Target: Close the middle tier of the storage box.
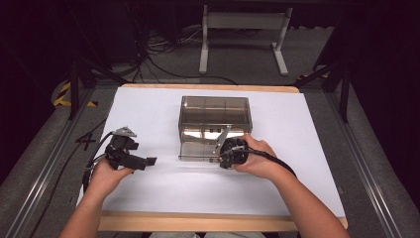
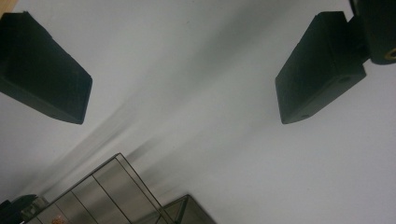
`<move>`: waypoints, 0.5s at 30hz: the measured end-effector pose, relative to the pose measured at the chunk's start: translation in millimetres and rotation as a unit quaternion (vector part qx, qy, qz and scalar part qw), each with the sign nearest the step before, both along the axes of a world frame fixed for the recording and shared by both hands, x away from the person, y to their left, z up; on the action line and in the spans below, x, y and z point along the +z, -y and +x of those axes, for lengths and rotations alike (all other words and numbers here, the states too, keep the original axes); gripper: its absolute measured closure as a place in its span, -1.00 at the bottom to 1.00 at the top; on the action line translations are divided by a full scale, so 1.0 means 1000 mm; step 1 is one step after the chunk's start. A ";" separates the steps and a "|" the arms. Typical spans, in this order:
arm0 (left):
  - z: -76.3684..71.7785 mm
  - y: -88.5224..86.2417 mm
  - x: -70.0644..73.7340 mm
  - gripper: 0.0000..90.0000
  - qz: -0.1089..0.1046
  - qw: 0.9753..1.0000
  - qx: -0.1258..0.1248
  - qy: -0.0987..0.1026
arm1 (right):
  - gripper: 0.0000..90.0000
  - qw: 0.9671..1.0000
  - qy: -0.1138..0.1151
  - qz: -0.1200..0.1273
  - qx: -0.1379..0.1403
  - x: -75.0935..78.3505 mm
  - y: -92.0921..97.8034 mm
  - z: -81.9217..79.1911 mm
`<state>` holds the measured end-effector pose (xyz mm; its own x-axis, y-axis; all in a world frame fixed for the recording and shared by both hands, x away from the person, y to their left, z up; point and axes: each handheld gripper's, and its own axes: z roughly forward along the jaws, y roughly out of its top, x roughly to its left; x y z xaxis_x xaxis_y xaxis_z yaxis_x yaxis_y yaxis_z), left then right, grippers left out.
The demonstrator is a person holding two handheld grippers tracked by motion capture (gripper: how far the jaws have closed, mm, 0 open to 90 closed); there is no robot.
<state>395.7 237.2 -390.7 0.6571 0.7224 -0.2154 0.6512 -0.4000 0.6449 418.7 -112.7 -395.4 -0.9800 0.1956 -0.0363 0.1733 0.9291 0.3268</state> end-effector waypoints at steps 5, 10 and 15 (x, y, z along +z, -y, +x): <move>0.001 0.001 -0.001 -0.90 0.003 1.000 0.000 0.000 | 1.00 1.000 0.005 0.000 0.001 0.000 -0.002 0.001; 0.001 0.001 -0.001 -0.90 0.003 1.000 -0.001 -0.001 | 1.00 1.000 0.006 0.000 -0.004 0.003 -0.003 0.002; 0.000 0.001 -0.001 -0.90 0.003 1.000 0.000 0.000 | 1.00 1.000 0.017 0.000 -0.008 0.006 -0.004 0.005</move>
